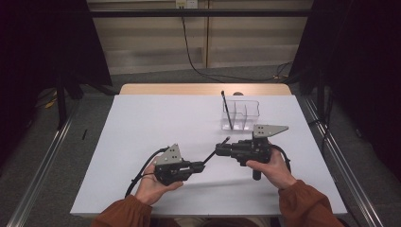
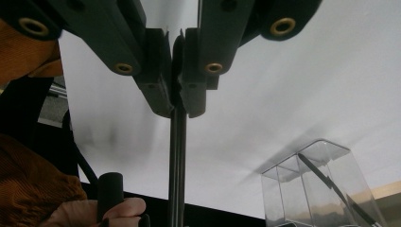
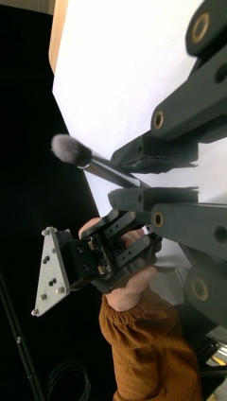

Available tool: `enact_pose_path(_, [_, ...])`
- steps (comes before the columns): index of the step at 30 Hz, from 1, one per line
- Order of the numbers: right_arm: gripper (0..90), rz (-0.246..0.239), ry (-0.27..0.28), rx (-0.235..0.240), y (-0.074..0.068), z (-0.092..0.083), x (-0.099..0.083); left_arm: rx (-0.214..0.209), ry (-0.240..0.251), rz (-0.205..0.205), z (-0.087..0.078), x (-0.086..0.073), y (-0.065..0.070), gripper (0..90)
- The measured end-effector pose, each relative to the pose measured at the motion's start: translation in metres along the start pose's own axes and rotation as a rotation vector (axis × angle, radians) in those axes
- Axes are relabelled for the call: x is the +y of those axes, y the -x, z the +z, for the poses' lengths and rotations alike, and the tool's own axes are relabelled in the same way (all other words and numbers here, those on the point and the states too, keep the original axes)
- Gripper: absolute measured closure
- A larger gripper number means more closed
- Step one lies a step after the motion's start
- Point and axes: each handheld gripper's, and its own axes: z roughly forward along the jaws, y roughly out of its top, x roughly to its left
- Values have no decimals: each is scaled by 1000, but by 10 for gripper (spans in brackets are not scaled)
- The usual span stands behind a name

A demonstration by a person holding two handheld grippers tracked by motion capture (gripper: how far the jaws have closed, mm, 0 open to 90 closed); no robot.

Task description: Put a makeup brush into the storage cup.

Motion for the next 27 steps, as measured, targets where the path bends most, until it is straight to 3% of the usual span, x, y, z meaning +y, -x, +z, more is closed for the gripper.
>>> enact_pose_path(11, [844, 49, 13, 40, 0, 2, -1, -4, -9, 4, 2, -1, 0, 836])
enact_pose_path(27, [845, 34, 15, 8, 0, -2, 3, 26, 29, -43, -1, -1, -3, 690])
